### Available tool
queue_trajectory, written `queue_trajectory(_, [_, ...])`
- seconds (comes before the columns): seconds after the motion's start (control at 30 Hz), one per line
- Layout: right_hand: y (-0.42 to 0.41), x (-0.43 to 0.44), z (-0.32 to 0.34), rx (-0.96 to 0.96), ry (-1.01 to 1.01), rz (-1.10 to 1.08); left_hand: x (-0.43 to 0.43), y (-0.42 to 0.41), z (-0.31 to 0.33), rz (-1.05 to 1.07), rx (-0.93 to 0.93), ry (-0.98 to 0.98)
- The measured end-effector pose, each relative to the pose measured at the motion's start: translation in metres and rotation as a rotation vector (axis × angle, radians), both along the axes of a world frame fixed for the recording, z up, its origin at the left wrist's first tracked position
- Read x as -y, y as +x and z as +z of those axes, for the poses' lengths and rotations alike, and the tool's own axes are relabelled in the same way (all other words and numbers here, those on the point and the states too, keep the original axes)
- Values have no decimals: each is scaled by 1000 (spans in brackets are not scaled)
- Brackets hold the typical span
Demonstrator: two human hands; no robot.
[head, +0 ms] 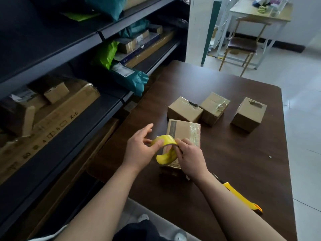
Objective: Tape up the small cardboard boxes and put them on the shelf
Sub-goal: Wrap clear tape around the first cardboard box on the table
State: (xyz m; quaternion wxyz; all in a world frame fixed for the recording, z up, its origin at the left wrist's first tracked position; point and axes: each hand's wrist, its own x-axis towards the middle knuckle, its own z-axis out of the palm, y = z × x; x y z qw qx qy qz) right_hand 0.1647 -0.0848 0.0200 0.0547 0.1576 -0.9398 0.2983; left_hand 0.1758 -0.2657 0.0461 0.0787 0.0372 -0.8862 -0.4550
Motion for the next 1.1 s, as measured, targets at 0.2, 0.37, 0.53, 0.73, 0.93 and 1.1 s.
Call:
queue_trajectory(0.2, [-17,34,13,125,-2,-39,31,-32,0,63,146,198])
queue_trajectory(0.37, [-33,37,7,372,54,-273,81,-57,-27,255,266,185])
queue_trajectory(0.53, [-27,18,-18,595,302,-557,110,-65,-67,164,383,-229])
queue_trajectory(0.73, [-20,15,-33,678,285,-606,103,-62,-90,-105,490,-675])
queue_trajectory(0.93, [-19,-7,-40,651,364,-305,52,-88,-73,-242,374,-381])
queue_trajectory(1.1, [-17,-38,-32,672,502,-67,26,-107,-70,-458,566,-372])
